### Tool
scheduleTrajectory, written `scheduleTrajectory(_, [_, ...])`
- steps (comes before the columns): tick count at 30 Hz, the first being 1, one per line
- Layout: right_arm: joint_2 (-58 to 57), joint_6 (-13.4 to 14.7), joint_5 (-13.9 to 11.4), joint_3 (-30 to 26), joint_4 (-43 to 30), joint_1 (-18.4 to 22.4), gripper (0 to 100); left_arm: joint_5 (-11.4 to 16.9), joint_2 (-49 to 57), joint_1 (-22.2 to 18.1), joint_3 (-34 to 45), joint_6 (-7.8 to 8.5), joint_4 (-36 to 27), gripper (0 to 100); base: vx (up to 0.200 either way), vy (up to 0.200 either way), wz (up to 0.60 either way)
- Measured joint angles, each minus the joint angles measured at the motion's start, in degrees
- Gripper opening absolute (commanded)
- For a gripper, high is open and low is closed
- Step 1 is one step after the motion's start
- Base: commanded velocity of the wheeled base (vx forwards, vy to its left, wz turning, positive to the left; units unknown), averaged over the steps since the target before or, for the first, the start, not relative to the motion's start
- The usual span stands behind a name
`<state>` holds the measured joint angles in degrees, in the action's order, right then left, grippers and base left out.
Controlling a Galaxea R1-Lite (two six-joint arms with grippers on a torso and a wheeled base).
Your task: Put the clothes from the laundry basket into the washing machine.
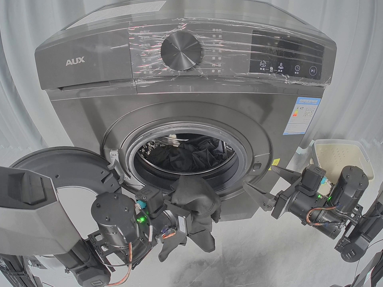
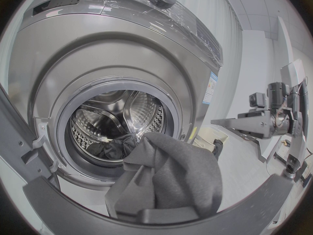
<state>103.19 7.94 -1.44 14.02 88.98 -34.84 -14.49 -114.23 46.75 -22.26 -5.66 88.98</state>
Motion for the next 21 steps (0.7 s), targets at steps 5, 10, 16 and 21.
scheduleTrajectory(5, [-0.02, 0.09, 0.05, 0.09, 0.00, -0.35, 100, 0.98, -2.76, -2.74, -4.06, -0.22, -0.02, 0, 0.000, 0.000, 0.00])
scheduleTrajectory(10, [-0.02, 0.11, 0.05, 0.11, 0.00, -0.62, 100, 6.13, -6.34, -4.96, -9.18, -0.61, -0.09, 0, 0.000, 0.000, 0.00])
scheduleTrajectory(16, [-0.02, 0.13, 0.05, -0.02, 0.00, -0.74, 100, 7.25, -10.53, -6.85, -18.09, -1.78, -0.16, 0, 0.000, 0.000, 0.00])
scheduleTrajectory(21, [-0.02, 0.16, 0.05, -0.05, 0.00, -1.05, 100, 5.50, -14.86, -8.52, -25.66, -2.88, -0.20, 0, 0.000, 0.000, 0.00])
